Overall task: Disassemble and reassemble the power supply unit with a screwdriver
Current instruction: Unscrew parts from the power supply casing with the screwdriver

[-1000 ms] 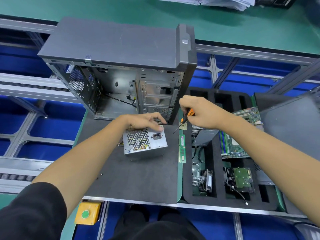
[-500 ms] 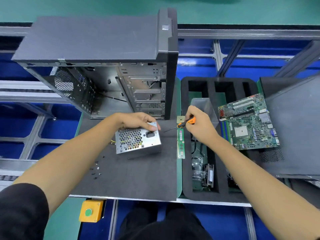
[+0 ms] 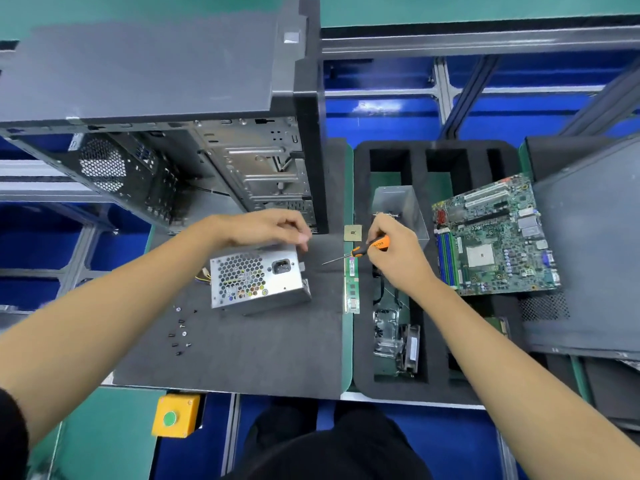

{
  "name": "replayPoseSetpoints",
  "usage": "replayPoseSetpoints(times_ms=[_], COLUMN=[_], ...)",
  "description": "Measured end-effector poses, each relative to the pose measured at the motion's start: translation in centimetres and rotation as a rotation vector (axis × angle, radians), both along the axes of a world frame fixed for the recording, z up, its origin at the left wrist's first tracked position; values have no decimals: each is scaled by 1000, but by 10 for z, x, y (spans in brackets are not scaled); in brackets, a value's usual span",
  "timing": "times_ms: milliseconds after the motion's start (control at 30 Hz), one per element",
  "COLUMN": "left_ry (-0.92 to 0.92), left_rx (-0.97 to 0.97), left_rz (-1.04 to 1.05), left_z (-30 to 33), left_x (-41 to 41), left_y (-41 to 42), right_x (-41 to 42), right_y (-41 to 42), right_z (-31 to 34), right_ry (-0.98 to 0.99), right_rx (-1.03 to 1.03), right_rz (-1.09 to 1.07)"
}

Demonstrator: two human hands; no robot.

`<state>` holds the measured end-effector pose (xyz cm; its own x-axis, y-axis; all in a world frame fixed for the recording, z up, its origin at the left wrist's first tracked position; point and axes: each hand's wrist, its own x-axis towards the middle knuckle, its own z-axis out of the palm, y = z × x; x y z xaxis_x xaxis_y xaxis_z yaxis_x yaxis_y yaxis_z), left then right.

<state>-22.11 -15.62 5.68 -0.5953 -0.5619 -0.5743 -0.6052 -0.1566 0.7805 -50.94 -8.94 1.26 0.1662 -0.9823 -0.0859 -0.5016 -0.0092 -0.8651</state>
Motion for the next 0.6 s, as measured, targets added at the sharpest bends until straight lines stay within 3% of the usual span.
replayPoseSetpoints(times_ms=[200, 367, 600], left_ry=[-174, -416, -583], left_rx=[-739, -762, -855], left_rz=[-568, -884, -1185], left_z=[-5, -58, -120], left_x=[-85, -168, -217], left_y=[38, 69, 84], right_x=[-47, -78, -99], right_y=[18, 39, 51], right_z=[-5, -16, -47], right_ry=[-3, -33, 169], right_rx=[34, -77, -59], right_rz=[-107, -290, -338])
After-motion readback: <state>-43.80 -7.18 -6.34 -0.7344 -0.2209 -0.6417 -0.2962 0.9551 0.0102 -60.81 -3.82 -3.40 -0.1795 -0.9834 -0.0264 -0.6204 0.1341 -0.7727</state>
